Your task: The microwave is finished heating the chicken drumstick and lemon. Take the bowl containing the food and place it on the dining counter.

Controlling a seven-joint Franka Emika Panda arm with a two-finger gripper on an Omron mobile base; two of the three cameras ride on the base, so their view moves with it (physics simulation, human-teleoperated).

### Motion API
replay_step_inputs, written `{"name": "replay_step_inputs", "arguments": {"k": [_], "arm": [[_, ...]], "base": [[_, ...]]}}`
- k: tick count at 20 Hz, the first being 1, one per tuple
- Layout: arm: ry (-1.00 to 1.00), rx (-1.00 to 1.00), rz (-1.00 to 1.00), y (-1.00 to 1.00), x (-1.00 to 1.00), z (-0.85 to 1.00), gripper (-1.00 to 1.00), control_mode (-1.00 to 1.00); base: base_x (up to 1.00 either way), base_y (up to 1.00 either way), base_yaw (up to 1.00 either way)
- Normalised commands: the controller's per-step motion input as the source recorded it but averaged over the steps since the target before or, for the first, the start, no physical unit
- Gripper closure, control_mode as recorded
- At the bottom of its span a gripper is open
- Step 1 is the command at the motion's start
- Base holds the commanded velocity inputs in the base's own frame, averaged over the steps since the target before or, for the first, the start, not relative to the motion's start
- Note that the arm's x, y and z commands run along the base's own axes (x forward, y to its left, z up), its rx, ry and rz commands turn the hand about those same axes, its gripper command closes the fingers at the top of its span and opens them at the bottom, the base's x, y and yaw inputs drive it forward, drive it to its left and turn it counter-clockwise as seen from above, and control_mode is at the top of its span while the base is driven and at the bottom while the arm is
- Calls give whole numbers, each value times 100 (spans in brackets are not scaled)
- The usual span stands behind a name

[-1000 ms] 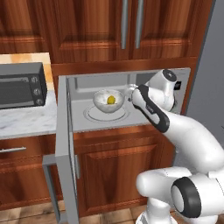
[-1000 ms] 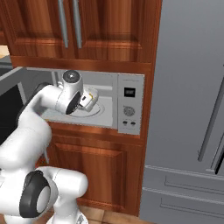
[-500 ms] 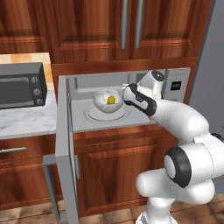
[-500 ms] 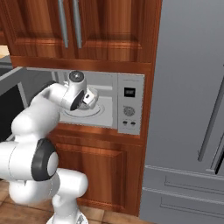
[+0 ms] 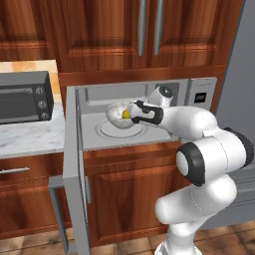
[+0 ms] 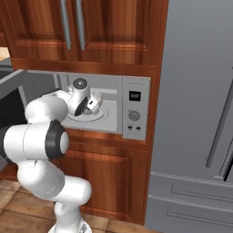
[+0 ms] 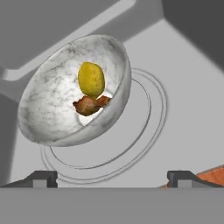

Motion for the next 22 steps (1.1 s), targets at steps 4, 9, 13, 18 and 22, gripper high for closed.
{"name": "replay_step_inputs", "arguments": {"k": [4, 9, 13, 18, 22], "arm": [[0, 0, -2, 1, 29, -18, -100, -100], [0, 0, -3, 5, 33, -21, -100, -100], [0, 0, -2, 12, 39, -20, -100, -100], [0, 0, -2, 8, 31, -10, -100, -100], [0, 0, -1, 7, 30, -14, -100, -100]], "base": [[0, 0, 0], [0, 0, 0], [0, 0, 0], [0, 0, 0], [0, 0, 0]]}}
